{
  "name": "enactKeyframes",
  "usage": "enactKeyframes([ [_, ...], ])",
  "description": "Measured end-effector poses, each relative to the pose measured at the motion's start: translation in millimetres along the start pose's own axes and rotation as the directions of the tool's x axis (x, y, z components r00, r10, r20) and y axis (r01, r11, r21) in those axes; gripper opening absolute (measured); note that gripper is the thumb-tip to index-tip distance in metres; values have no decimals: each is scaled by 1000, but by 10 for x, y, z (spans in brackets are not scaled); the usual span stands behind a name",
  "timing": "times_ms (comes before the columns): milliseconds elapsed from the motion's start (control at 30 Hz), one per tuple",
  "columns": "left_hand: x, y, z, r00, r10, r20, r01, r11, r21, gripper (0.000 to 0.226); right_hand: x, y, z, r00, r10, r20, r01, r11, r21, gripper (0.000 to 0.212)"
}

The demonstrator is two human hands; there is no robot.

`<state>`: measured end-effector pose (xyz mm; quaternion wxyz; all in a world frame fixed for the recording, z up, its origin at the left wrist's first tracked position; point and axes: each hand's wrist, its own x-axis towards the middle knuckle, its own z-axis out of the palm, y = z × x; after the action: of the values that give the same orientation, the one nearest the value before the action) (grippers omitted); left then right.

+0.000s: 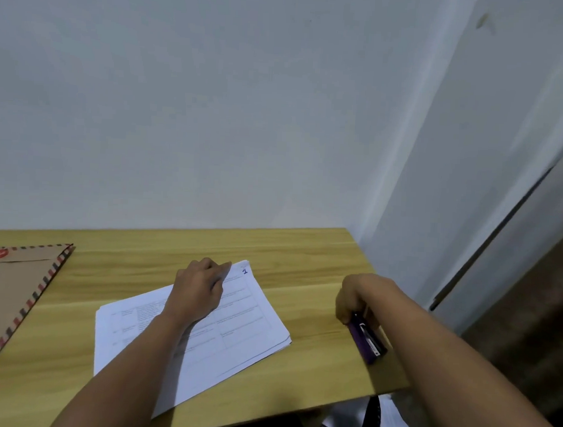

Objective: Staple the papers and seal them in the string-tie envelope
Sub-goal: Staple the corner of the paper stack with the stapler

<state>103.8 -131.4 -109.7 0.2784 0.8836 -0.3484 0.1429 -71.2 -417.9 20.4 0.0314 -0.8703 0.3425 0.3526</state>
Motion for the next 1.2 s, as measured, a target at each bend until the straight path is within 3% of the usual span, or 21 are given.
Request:
enactKeyframes([
  [67,0,11,-8,1000,4,-4,-4,1000,-11,49,61,-52,-83,994,-91,-52,101,963,249,24],
  [100,2,19,-15,1000,4,-3,-4,1000,-11,48,82,-93,-134,987,-131,-95,159,893,420,21],
  [200,3,12,-25,1000,3,3,-3,1000,-4,48,102,-262,-227,932,-203,-301,363,498,787,3],
  [267,-3,3,-16,1000,6,0,-6,1000,-15,48,134,-403,-174,882,-216,-419,467,273,841,5],
  [367,3,0,-12,1000,14,0,-14,1000,-17,48,185,-588,3,828,-202,-523,549,103,829,10],
  [433,9,-1,-13,1000,19,-4,-19,1000,-4,48,284,-659,149,797,-172,-580,601,123,790,13],
  [600,18,-17,5,1000,-3,1,3,1000,-3,49,517,-749,353,763,-193,-617,640,365,676,22],
  [633,17,-20,8,1000,-3,4,3,1000,-5,49,522,-766,343,751,-219,-623,646,440,624,30],
  [733,23,-30,2,1000,-2,17,2,1000,-2,49,486,-882,284,758,-291,-584,614,622,486,83],
  [767,24,-33,1,1000,1,25,-1,1000,2,50,481,-941,268,760,-300,-576,594,680,430,90],
  [833,25,-36,0,1000,4,30,-4,1000,-3,50,510,-1053,255,765,-283,-579,542,769,340,82],
  [1033,19,-36,4,1000,0,13,0,999,-41,50,588,-1180,177,754,-266,-601,570,720,396,37],
  [1200,21,-31,-3,1000,3,11,-3,999,-43,50,583,-1101,178,714,-293,-636,660,582,474,49],
])
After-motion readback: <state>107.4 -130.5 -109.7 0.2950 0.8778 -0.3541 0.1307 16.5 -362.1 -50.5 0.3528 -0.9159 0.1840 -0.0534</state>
